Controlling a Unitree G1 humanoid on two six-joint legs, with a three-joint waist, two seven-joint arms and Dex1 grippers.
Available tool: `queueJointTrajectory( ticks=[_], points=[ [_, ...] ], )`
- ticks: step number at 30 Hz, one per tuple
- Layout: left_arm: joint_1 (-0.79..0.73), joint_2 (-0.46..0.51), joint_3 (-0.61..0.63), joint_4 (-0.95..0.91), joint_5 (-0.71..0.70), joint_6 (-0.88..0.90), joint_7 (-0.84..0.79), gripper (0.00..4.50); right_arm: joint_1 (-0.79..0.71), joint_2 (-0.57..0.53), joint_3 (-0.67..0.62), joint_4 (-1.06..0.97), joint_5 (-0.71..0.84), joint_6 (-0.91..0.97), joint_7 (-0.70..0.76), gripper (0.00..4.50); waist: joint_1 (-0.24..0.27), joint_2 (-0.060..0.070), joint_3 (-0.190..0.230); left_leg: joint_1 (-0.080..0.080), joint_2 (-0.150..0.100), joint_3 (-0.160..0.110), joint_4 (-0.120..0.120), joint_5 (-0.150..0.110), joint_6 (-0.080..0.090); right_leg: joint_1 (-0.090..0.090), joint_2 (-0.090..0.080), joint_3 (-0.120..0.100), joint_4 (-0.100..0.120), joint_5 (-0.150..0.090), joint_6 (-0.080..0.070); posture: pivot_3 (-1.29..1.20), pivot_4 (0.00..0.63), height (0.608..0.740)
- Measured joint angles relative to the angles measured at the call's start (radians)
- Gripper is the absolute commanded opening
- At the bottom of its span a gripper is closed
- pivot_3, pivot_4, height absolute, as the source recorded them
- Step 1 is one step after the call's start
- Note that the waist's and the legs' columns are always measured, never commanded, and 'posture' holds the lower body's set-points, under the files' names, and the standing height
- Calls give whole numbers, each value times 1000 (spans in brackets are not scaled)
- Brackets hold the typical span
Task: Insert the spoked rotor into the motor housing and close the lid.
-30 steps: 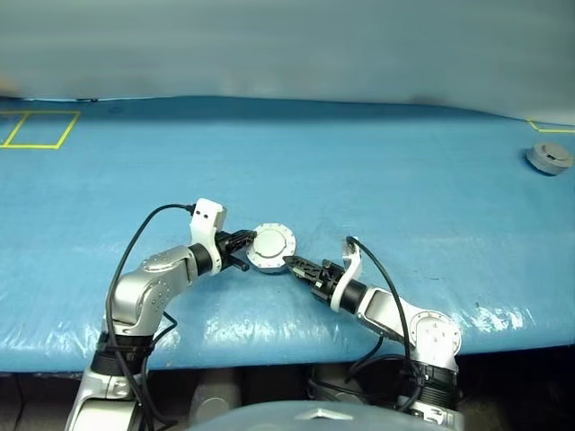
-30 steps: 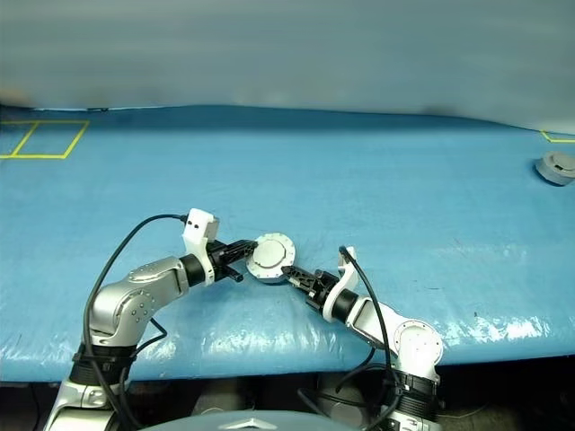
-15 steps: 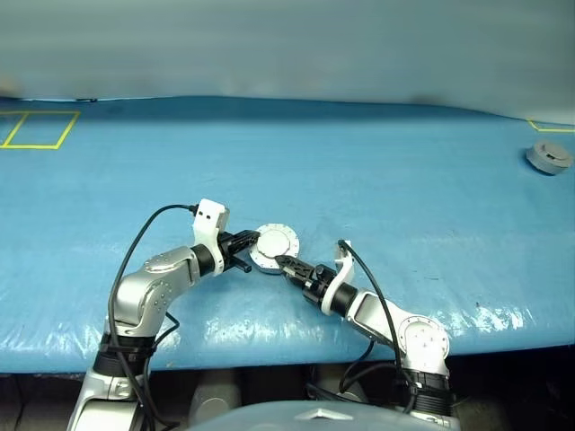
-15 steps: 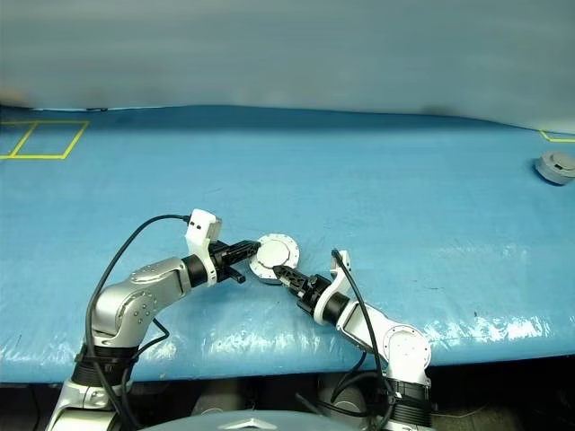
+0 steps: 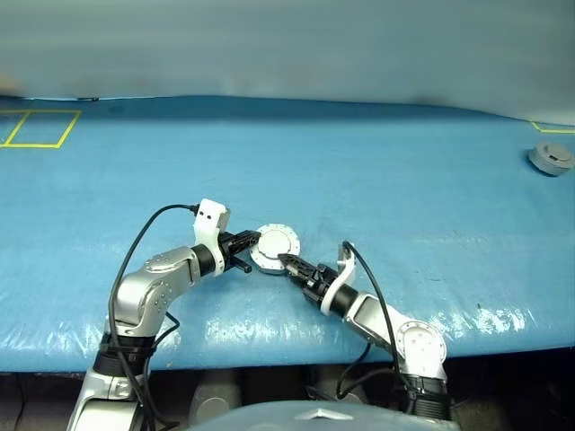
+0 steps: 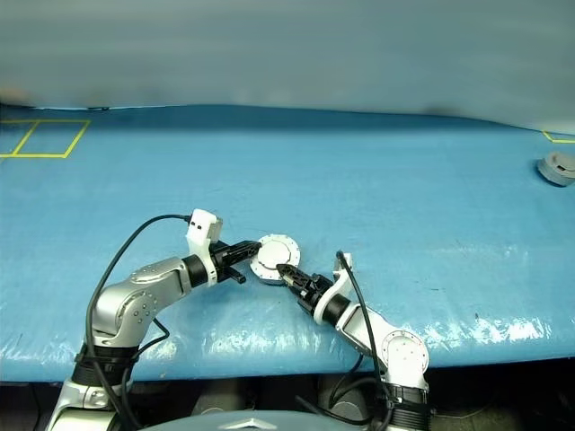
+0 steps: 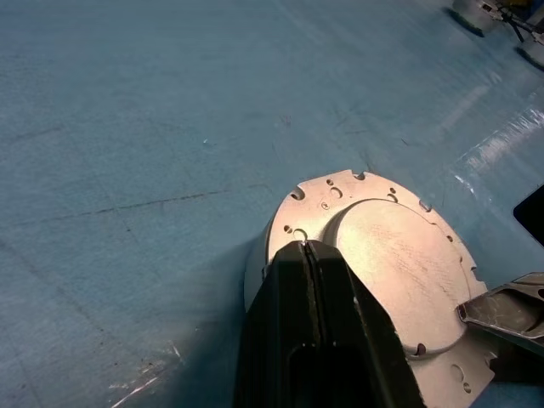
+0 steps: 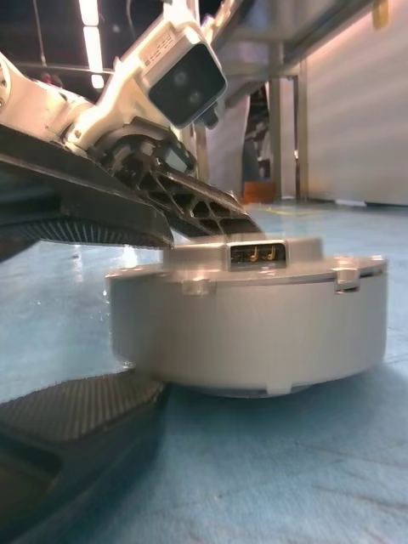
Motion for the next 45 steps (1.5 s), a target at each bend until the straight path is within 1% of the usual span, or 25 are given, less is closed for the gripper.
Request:
queueJointTrajectory(
  ticks=[1, 12, 13, 15, 17, 20, 24, 25, 26, 28, 29, 34, 35, 41, 45],
  points=[
    [4, -1, 1, 0, 3, 0, 3, 0, 2, 0, 3, -2, 12, 1, 1, 1217, 0, 0, 0, 0, 0, 0, 0, 0, 0, 0, 0, 0, 0, 0, 0, 0, 150, 740],
    [16, -22, 16, -2, -6, 1, 6, 0, 4, -2, 3, -2, 35, -3, -20, 1204, 2, 0, 0, 0, 0, 0, 0, 0, 0, 0, 0, 0, 0, 0, 0, 0, 150, 740],
    [25, -37, 34, -3, -17, 3, 10, 375, 6, -2, 3, -2, 38, -4, -18, 1204, 2, 0, 0, 0, 0, 0, 0, 0, 0, 0, 0, 0, 0, 0, 0, 0, 150, 740],
    [45, -69, 78, -9, -47, 11, 27, 866, 13, -2, 3, -6, 48, -9, -18, 1204, 3, 0, 0, -1, 0, 0, 0, 0, 0, -1, 0, 0, 0, 0, 0, 0, 150, 740],
    [69, -108, 134, -38, -104, 25, 46, 1586, 21, -2, 5, -13, 57, -15, -21, 1204, 5, 0, 0, -3, 0, 0, 0, 0, 0, -2, 0, 0, 0, 3, 2, 0, 150, 740],
    [110, -192, 242, -116, -231, 30, 103, 2584, 25, -1, 10, -26, 73, -32, -38, 1204, 5, 0, 1, -4, 0, 0, 0, 0, 0, -4, -1, 0, -1, 3, 3, 0, 150, 740],
    [192, -267, 367, -156, -393, 27, 177, 3981, 13, -1, -2, -36, 84, -79, -45, 1204, 4, 0, 1, -5, 0, -1, 1, 0, 0, -4, 0, -1, -1, 3, 3, 0, 150, 740],
    [212, -282, 385, -156, -428, 26, 191, 4288, 2, -2, -3, -36, 89, -89, -45, 1204, 4, 0, 2, -5, 0, -1, 1, 0, 0, -4, 0, -1, -1, 3, 3, 0, 150, 740],
    [232, -297, 401, -157, -467, 26, 204, 4500, -11, -2, -4, -36, 92, -96, -45, 1204, 4, 0, 2, -5, 0, -1, 1, 0, 0, -4, 0, -1, -1, 3, 3, 0, 150, 740],
    [280, -337, 427, -157, -577, 27, 251, 4500, -47, -2, -2, -36, 100, -109, -45, 1204, 3, 0, 2, -5, 0, -1, 2, 0, 0, -4, 0, -1, -1, 3, 3, 0, 150, 740],
    [295, -348, 429, -157, -606, 28, 267, 4500, -58, -1, -1, -37, 103, -112, -44, 1204, 3, -1, 2, -5, 0, -1, 2, 0, 0, -4, 0, -1, -1, 3, 3, 0, 150, 740],
    [359, -419, 413, -157, -805, 9, 320, 4500, -122, -1, 19, -38, 126, -120, -53, 1204, 5, -1, 2, -7, 0, -2, 4, 0, 0, -4, 0, -2, -1, 3, 2, 0, 150, 740],
    [360, -419, 402, -156, -834, -2, 326, 4500, -127, -1, 30, -40, 131, -121, -60, 1204, 6, -1, 2, -8, 0, -2, 4, 0, 0, -4, 0, -2, -1, 2, 2, 0, 150, 740],
    [377, -417, 361, -151, -936, -79, 332, 4500, -137, -1, 108, -53, 167, -119, -95, 1204, 3, -1, 2, -9, 0, -2, 4, 0, 0, -5, 0, -3, -1, 2, 1, 0, 150, 740],
    [393, -413, 331, -131, -947, -119, 340, 4500, -137, -2, 141, -70, 203, -118, -111, 1204, 4, -1, 2, -10, -1, -2, 5, 0, 0, -5, 0, -3, -1, 2, 1, 0, 150, 740]
  ],
)
